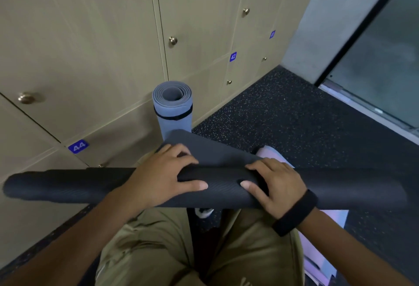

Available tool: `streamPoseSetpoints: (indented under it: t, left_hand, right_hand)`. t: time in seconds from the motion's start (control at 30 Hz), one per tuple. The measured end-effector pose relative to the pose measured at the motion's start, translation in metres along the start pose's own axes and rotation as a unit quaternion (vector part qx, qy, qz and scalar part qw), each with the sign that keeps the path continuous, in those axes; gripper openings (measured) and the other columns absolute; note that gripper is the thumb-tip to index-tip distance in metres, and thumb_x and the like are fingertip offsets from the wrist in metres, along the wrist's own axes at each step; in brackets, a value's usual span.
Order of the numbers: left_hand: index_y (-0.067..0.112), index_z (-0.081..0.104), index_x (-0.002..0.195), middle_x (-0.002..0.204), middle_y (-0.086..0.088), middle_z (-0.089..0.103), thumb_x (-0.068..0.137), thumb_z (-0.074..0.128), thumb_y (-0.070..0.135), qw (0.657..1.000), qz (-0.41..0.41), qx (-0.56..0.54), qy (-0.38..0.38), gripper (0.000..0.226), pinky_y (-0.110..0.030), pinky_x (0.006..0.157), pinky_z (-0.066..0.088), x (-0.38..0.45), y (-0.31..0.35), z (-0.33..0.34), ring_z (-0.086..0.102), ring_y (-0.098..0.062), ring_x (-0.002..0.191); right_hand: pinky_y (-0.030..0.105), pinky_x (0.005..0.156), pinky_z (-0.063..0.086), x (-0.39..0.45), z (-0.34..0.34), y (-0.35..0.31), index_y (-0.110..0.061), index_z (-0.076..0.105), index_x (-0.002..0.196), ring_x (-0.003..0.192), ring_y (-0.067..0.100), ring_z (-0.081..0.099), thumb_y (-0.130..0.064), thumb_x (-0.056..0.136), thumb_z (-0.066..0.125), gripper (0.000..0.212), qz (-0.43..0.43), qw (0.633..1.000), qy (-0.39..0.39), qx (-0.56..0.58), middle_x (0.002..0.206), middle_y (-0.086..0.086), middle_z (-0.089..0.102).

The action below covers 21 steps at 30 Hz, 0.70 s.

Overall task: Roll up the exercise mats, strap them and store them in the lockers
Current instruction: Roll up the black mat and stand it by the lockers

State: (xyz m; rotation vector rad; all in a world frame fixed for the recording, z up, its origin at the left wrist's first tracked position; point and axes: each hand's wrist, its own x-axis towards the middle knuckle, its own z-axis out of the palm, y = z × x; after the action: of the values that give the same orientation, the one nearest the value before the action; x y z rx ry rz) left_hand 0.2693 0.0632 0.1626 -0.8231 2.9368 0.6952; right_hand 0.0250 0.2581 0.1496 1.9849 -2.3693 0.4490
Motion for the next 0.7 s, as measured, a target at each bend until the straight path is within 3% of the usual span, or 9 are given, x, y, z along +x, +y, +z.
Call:
streamPoseSetpoints:
  t: [0.1, 0.23, 0.4, 0.53, 0.7]
  left_hand:
    - [0.028, 0.067, 0.125, 0.115, 0.012, 0.059, 0.093, 0.035, 0.078, 0.984, 0.019, 0.073, 0.160, 0.067, -0.038, 0.086, 0.052, -0.012, 0.014, 0.020, 0.057, -0.016, 0.103]
    - [0.020, 0.069, 0.125, 0.111, 0.002, 0.067, 0.100, 0.031, 0.071, 0.965, 0.002, 0.151, 0.214, 0.069, -0.041, 0.081, 0.052, -0.017, 0.022, 0.043, 0.063, -0.023, 0.097]
    - [0.020, 0.072, 0.114, 0.095, 0.001, 0.070, 0.104, 0.019, 0.070, 0.960, 0.005, 0.181, 0.214, 0.073, -0.040, 0.072, 0.052, -0.005, 0.015, 0.043, 0.065, -0.024, 0.082]
    - [0.028, 0.071, 0.104, 0.090, 0.008, 0.068, 0.099, 0.011, 0.073, 0.972, -0.025, 0.154, 0.173, 0.075, -0.034, 0.064, 0.047, 0.010, 0.016, 0.024, 0.066, -0.019, 0.081]
    - [0.027, 0.060, 0.086, 0.080, 0.008, 0.059, 0.096, 0.011, 0.075, 0.993, -0.051, 0.079, 0.067, 0.070, -0.036, 0.065, 0.046, 0.030, 0.013, 0.006, 0.058, -0.014, 0.078]
  right_hand:
    - [0.034, 0.078, 0.050, 0.015, -0.006, 0.003, -0.027, 0.067, 0.112, 0.096, 0.019, 0.065, -0.079, 0.094, 0.020, 0.072, 0.015, 0.998, -0.049, 0.024, 0.105, -0.006, 0.068]
    - [0.026, 0.076, 0.041, 0.033, -0.013, 0.007, -0.033, 0.063, 0.110, 0.095, 0.010, 0.060, -0.088, 0.084, 0.019, 0.075, 0.031, 0.990, -0.117, 0.077, 0.105, -0.012, 0.062]
    - [0.029, 0.075, 0.039, 0.042, -0.012, 0.005, -0.035, 0.063, 0.108, 0.096, 0.010, 0.060, -0.083, 0.083, 0.019, 0.070, 0.050, 0.987, -0.141, 0.054, 0.104, -0.013, 0.065]
    - [0.039, 0.081, 0.052, 0.039, -0.002, 0.011, -0.027, 0.068, 0.105, 0.097, 0.019, 0.063, -0.077, 0.093, 0.023, 0.068, 0.054, 0.998, -0.040, 0.007, 0.101, -0.005, 0.070]
    - [0.044, 0.089, 0.050, 0.026, -0.002, 0.012, -0.018, 0.069, 0.118, 0.103, 0.029, 0.063, -0.065, 0.100, 0.031, 0.063, 0.036, 0.996, 0.023, -0.074, 0.112, 0.004, 0.070]
